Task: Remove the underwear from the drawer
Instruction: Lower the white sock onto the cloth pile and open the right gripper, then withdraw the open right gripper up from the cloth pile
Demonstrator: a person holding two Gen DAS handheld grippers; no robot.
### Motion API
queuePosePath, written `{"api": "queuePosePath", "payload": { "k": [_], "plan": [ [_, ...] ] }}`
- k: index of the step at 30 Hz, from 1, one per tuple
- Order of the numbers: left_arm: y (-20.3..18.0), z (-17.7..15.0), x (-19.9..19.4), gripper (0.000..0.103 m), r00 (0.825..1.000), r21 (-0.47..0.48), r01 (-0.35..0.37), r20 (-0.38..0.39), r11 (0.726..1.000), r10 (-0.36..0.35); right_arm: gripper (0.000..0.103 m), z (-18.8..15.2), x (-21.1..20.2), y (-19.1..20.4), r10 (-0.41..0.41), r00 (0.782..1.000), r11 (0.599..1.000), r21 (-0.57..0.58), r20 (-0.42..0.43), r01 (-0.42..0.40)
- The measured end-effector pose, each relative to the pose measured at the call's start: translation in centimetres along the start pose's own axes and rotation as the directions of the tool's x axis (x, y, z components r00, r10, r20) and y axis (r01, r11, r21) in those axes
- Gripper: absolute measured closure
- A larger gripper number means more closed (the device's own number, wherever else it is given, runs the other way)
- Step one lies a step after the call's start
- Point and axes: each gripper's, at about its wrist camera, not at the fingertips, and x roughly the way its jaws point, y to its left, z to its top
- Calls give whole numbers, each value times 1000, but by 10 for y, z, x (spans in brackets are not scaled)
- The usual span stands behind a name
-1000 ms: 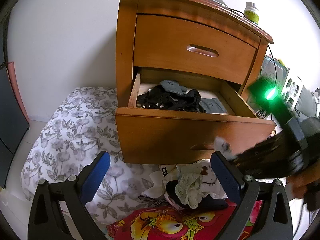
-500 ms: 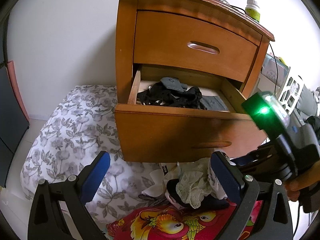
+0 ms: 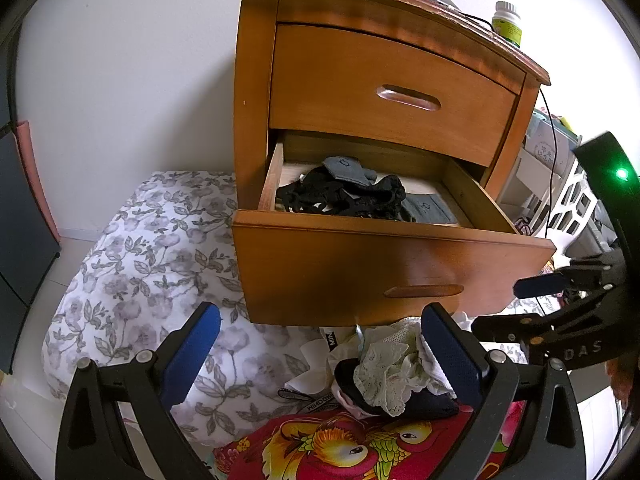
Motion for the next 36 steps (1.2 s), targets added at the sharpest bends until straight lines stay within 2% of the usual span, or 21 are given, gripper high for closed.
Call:
{"api": "queuePosePath", "payload": {
  "k": [2,4,6,11,17,22,26,30,36],
  "plan": [
    [1,0,-1,2,1000,-2,-2,1,1000,2,16,-8,-1,-7,18,999,999,43,31,-19],
    [2,0,-2,2,1000,-4,-5,1,1000,5,5,-17,2,-14,49,998,994,92,45,-53],
    [2,0,-2,2,1000,-5,-10,0,1000,10,0,-25,7,-19,68,996,988,138,54,-75],
    [-2,-1,-1,2,1000,2,-19,-7,1000,19,0,-41,1,-32,44,992,978,196,121,-67],
    [-8,-3,0,2,999,20,-25,-21,999,26,0,-54,-15,-30,1,973,974,220,231,-53],
    [-12,-2,-2,2,1000,6,-11,-20,1000,11,0,-58,-18,-21,-32,964,983,183,264,-18],
    [-16,0,-5,2,1000,-12,-9,-7,1000,9,0,-60,-27,-18,-27,950,986,164,312,-25],
    [-17,-3,2,2,999,-16,-9,-53,1000,8,0,-63,-26,-23,-27,942,981,188,334,-38],
    [-12,-5,9,2,996,-48,-29,-89,998,25,0,-66,-8,-31,-11,951,975,212,310,-59]
  ]
}}
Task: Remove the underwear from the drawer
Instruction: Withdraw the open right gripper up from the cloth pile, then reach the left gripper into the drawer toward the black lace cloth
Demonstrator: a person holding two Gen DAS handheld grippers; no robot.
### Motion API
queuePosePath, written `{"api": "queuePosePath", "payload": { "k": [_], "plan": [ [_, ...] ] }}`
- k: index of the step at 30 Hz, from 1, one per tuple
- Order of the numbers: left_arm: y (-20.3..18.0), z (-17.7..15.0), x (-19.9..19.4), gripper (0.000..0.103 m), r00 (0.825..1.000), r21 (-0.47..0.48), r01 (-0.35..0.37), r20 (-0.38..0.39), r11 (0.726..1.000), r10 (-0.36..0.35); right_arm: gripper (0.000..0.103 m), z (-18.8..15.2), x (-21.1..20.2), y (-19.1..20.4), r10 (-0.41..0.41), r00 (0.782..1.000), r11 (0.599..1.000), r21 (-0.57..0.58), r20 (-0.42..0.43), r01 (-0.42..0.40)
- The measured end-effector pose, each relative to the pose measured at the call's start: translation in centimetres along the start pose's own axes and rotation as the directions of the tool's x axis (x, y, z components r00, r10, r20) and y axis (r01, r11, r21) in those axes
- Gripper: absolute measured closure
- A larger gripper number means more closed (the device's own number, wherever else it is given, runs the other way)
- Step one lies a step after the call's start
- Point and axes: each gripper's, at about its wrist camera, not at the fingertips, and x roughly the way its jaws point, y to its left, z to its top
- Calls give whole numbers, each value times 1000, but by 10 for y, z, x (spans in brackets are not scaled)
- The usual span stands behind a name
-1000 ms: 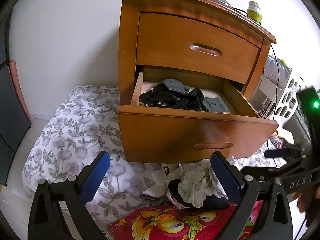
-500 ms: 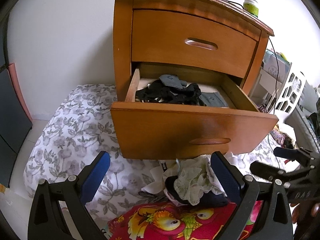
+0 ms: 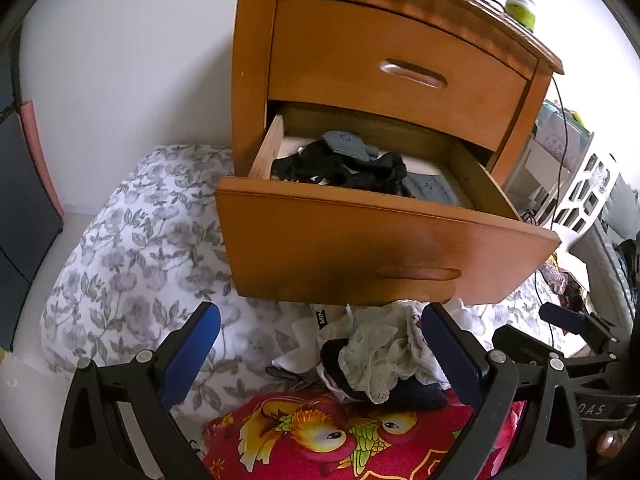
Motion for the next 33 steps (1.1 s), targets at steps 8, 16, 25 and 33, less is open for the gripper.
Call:
{"api": "queuePosePath", "payload": {
  "k": [8,16,25,33],
  "plan": [
    [4,8,0,2,1000,-32,-22,14,999,22,0,2,-6,-10,-55,997,998,20,63,54],
    [4,21,1,3,1000,-29,-3,5,1000,3,0,3,-20,-20,-73,988,997,45,139,67],
    [-1,52,9,3,998,69,-64,-12,996,64,0,3,-31,-34,-150,969,987,81,198,136],
    [-3,99,20,2,997,132,-71,-32,989,76,0,-2,-21,-30,-117,977,992,58,181,108]
  ]
}}
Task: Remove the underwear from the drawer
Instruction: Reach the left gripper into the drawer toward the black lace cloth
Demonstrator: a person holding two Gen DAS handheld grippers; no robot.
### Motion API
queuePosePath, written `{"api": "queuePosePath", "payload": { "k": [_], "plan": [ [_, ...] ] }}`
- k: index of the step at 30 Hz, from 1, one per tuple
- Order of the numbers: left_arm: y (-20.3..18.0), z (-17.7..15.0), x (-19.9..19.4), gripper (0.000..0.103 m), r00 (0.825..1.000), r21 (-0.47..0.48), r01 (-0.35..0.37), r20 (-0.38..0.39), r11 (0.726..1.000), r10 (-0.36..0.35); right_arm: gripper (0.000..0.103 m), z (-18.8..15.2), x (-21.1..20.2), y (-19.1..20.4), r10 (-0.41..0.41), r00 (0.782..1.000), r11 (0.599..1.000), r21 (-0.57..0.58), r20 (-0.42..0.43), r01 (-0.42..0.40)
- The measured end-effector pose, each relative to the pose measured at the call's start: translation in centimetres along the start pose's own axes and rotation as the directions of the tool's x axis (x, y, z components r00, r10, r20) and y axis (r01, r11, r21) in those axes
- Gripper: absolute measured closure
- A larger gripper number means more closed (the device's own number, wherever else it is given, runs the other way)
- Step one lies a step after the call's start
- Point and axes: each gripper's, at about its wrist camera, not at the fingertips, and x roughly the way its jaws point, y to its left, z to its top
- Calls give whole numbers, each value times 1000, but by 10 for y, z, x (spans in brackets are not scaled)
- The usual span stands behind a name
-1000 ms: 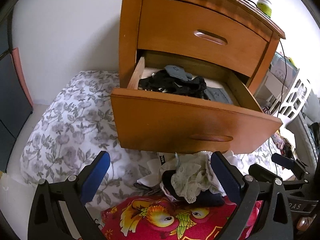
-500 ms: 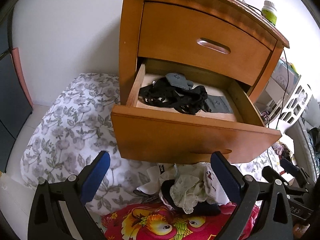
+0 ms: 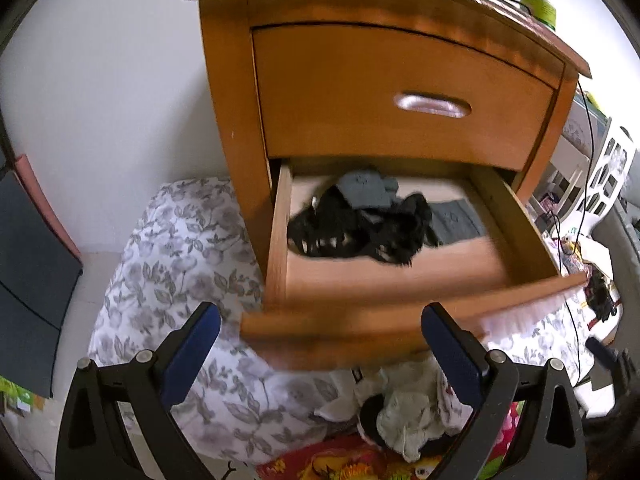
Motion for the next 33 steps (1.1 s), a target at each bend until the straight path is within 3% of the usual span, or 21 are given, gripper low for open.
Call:
{"api": "queuePosePath", "payload": {
  "k": [7,11,14,21,33],
  "plan": [
    [6,47,24,2,995,-123,75,-57,990,-82,0,-3,3,-2,15,1000,1000,6,-6,-15],
    [-5,72,34,2,997,-86,64,-48,994,-68,0,-3,6,-5,22,1000,1000,16,-14,-21],
    [-16,83,47,2,993,-39,73,-86,997,-76,0,-5,10,-6,28,999,999,20,-25,-27],
    [-26,86,99,2,965,-48,-20,-263,999,7,0,-7,17,-6,38,998,999,20,-45,-37],
    [-48,88,148,2,927,68,-145,-339,987,160,0,-11,25,-6,54,996,998,12,-64,-54]
  ]
}}
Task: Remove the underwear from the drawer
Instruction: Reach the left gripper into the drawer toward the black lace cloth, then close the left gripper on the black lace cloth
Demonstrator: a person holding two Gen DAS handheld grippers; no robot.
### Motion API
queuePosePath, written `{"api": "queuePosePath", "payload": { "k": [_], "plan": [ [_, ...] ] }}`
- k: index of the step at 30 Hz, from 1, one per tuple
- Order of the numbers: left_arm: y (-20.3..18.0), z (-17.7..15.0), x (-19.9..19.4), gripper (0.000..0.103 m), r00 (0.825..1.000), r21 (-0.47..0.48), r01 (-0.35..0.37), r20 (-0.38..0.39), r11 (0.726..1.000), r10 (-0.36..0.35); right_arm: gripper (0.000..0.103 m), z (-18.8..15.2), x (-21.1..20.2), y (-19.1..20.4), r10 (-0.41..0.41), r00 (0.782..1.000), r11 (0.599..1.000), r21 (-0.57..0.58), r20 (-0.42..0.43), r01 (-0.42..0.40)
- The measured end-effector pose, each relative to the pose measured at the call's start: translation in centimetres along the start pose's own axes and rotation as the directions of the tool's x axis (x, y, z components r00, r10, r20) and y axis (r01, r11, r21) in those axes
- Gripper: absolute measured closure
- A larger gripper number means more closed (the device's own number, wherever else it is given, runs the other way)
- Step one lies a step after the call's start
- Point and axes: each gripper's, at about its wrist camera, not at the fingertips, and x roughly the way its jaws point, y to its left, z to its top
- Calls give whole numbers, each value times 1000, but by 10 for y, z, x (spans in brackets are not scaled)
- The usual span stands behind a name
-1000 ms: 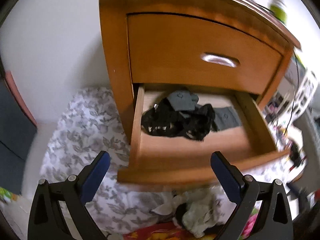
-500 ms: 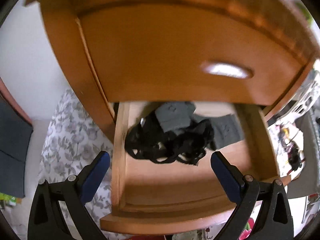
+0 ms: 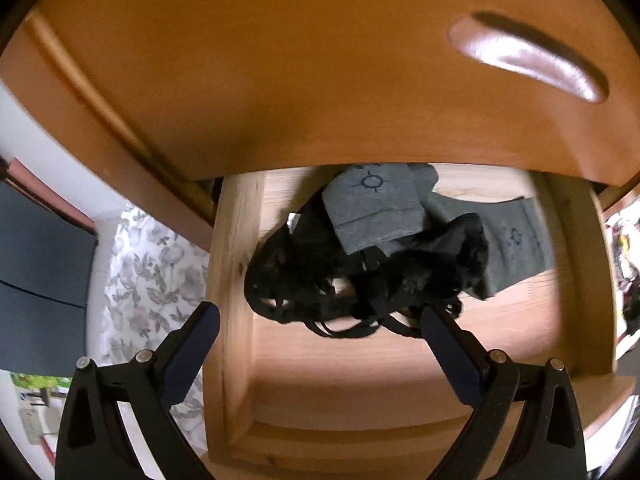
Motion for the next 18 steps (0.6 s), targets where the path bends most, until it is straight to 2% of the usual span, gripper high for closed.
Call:
{"api": "queuePosePath", "payload": {
  "k": [4,8,10,18],
  "plan": [
    [-4,7,12,3,999,25,-42,-25,999,43,0,-1,3,1,6,1000,1000,-4,-8,-6],
    [-7,11,25,6,997,43,-51,-60,998,54,0,-1,7,0,8,1000,1000,-2,-17,-8],
    [-8,13,33,19,995,50,-62,-79,997,65,0,-1,9,-2,9,1000,1000,2,-21,-9],
    [-12,21,54,33,989,72,-76,-121,995,84,0,0,14,-4,12,999,1000,7,-31,-12]
  ]
}}
